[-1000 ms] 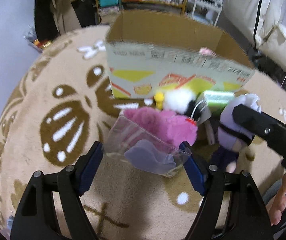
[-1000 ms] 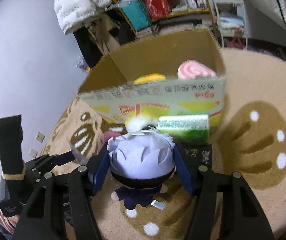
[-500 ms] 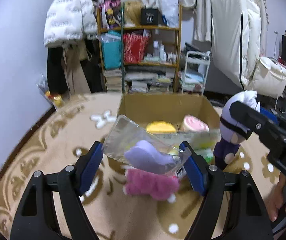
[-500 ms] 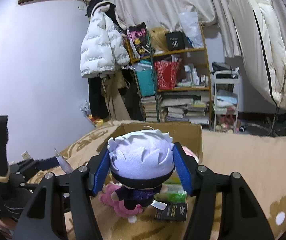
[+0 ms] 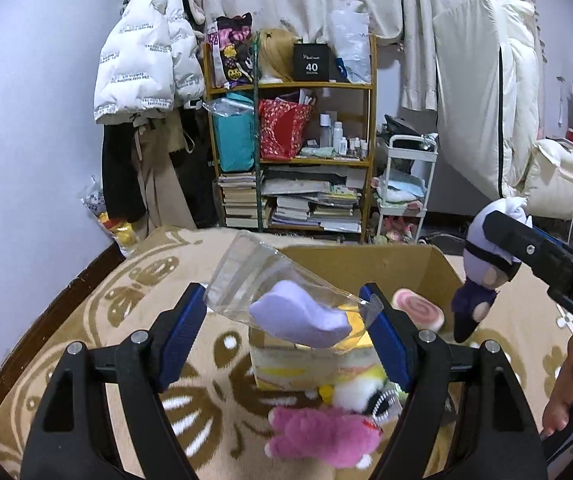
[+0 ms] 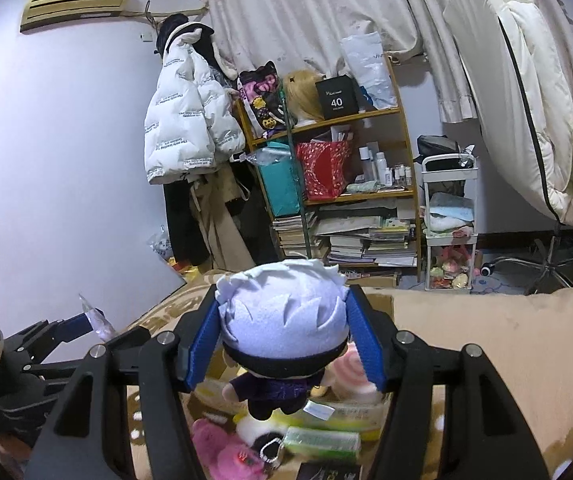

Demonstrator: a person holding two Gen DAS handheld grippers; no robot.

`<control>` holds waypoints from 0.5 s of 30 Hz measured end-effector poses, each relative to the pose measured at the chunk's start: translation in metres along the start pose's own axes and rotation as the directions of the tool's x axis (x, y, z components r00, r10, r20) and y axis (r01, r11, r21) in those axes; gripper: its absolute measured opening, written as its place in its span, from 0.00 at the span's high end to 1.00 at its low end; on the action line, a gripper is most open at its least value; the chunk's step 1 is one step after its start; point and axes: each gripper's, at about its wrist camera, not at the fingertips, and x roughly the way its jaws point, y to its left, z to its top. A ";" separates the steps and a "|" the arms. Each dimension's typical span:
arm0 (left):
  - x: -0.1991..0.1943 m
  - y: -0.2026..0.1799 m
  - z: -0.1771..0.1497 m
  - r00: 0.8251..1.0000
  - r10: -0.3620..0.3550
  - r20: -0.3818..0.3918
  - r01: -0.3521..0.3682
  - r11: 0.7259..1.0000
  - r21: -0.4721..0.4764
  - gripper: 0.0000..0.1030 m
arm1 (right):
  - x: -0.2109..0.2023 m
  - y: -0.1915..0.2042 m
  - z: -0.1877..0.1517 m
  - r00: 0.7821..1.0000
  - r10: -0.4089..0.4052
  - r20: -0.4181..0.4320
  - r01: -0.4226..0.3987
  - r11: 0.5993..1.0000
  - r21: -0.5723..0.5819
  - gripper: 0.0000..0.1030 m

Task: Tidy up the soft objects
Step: 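Lift the bag and doll over the box and release them inside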

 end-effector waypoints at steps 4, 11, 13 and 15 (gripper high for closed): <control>0.012 0.002 0.005 1.000 -0.008 0.005 0.008 1.000 -0.003 0.25 | 0.016 -0.009 0.006 1.000 0.016 -0.008 -0.016 1.000 0.018 0.37; 0.035 -0.003 0.007 1.000 -0.027 -0.002 0.027 1.000 0.014 0.25 | 0.038 -0.025 0.004 0.998 0.039 -0.039 -0.036 0.997 0.064 0.37; 0.039 -0.005 0.005 0.999 -0.033 -0.005 0.033 0.999 0.025 0.24 | 0.042 -0.029 0.001 0.998 0.038 -0.051 -0.034 0.997 0.075 0.37; 0.046 -0.008 0.001 0.999 -0.036 -0.017 0.037 0.999 0.038 0.24 | 0.048 -0.034 -0.002 0.997 0.043 -0.066 -0.037 0.995 0.094 0.37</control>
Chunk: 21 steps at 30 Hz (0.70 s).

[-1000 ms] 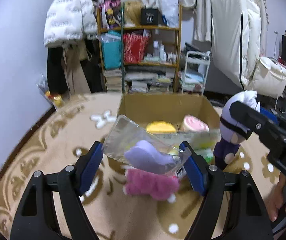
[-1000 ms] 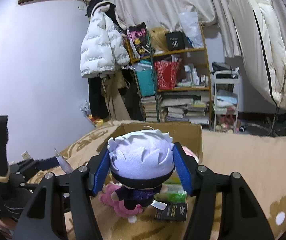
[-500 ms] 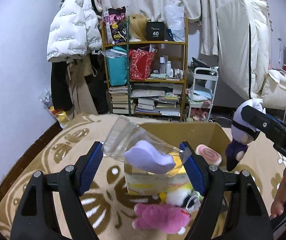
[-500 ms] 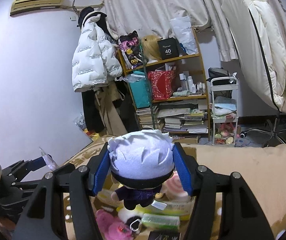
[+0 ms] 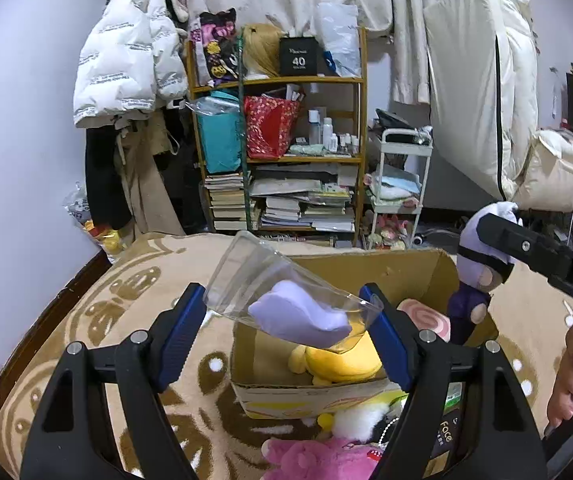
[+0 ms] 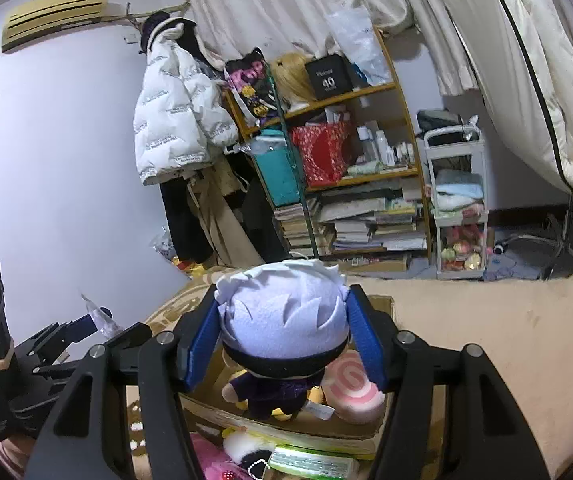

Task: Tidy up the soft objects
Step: 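Lift the bag and doll over the box and release them inside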

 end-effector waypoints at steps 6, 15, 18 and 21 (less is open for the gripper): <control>0.015 -0.006 -0.006 1.000 -0.011 -0.026 0.012 1.000 0.025 0.24 | 0.009 -0.011 -0.005 1.000 -0.002 -0.029 0.002 1.000 0.029 0.37; 0.034 -0.013 -0.015 0.997 -0.030 -0.078 0.034 0.998 0.050 0.24 | 0.017 -0.020 -0.010 0.998 -0.006 -0.057 0.009 0.998 0.059 0.35; 0.040 -0.014 -0.017 0.995 -0.034 -0.097 0.039 0.998 0.051 0.23 | 0.019 -0.019 -0.011 0.998 -0.012 -0.065 0.015 0.999 0.047 0.35; 0.045 -0.014 -0.019 0.993 -0.034 -0.116 0.040 0.998 0.046 0.23 | 0.020 -0.017 -0.013 0.998 -0.021 -0.063 0.023 0.999 0.029 0.34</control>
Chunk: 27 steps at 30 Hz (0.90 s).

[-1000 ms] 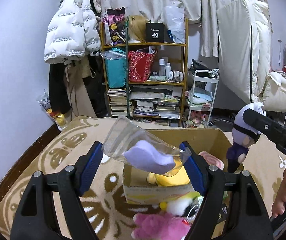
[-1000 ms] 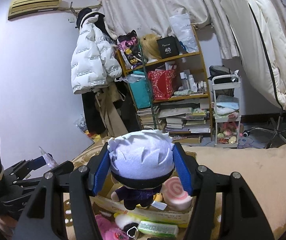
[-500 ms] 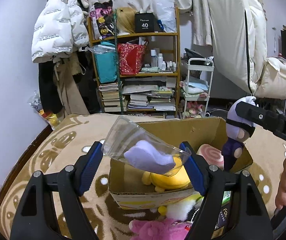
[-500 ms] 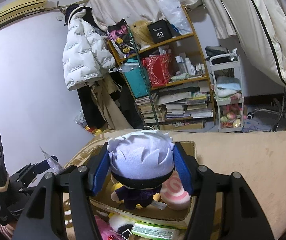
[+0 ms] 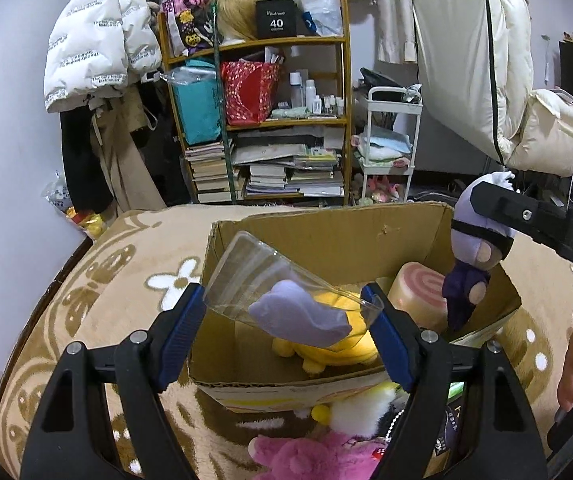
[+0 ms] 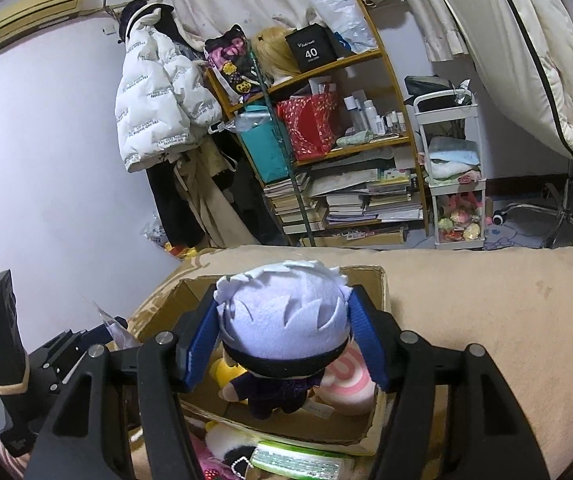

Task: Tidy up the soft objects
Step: 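Lift the bag and doll over the box and release them inside, then move both grippers back down toward the pink bear and tissue packs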

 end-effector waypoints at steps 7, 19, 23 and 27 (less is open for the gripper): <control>0.010 0.008 -0.003 0.998 -0.029 -0.059 0.026 0.998 -0.053 0.20 | 0.006 0.006 -0.005 0.998 0.033 -0.060 -0.036 0.999 -0.037 0.31; -0.008 0.010 -0.010 0.999 0.009 -0.040 -0.011 0.999 -0.052 0.10 | -0.004 0.000 -0.006 0.998 0.011 -0.057 -0.011 1.000 -0.006 0.15; -0.018 0.011 -0.011 0.999 0.020 -0.037 -0.023 0.998 -0.062 0.09 | -0.016 -0.001 -0.005 0.999 0.009 -0.049 -0.008 1.000 0.008 0.08; -0.028 0.010 -0.013 0.997 0.031 -0.069 -0.034 0.998 -0.045 0.09 | -0.028 0.001 -0.006 0.999 0.003 -0.048 -0.003 1.000 0.012 0.03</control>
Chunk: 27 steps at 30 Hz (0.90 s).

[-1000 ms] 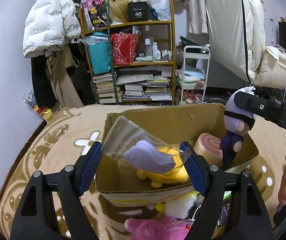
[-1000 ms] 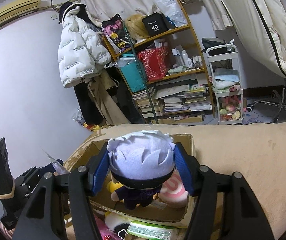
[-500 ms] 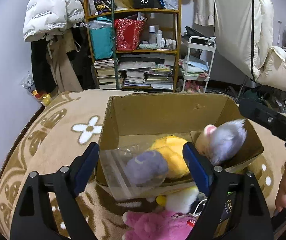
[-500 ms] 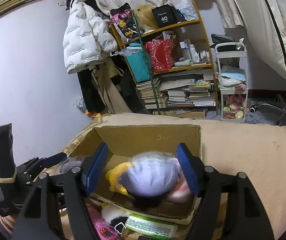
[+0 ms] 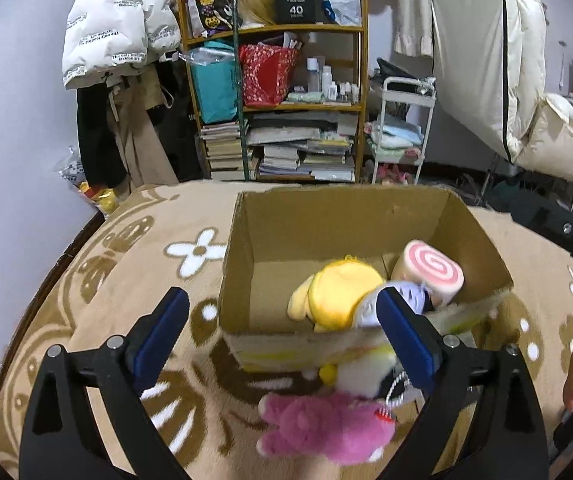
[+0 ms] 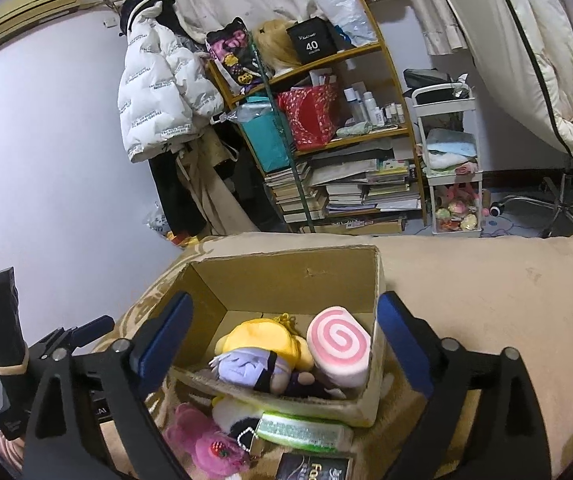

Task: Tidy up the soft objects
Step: 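Move both grippers back down toward the pink bear and tissue packs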

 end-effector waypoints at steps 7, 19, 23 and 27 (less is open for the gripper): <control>-0.030 0.008 -0.011 1.000 -0.015 -0.017 0.015 0.999 -0.036 0.08 | -0.022 0.009 -0.006 1.000 -0.002 -0.010 0.002 1.000 -0.011 0.01; -0.068 0.005 -0.034 0.999 -0.022 -0.049 0.021 1.000 -0.020 0.08 | -0.050 0.027 -0.022 0.998 -0.004 -0.062 0.002 1.000 -0.024 0.00; -0.071 0.002 -0.042 0.996 -0.035 -0.080 0.035 0.999 -0.002 0.08 | -0.052 0.029 -0.028 0.996 -0.019 -0.088 0.017 1.000 -0.021 0.00; -0.069 -0.002 -0.050 0.993 -0.039 -0.114 0.038 0.999 -0.006 0.08 | -0.052 0.026 -0.034 0.992 -0.045 -0.115 0.044 0.999 -0.011 0.00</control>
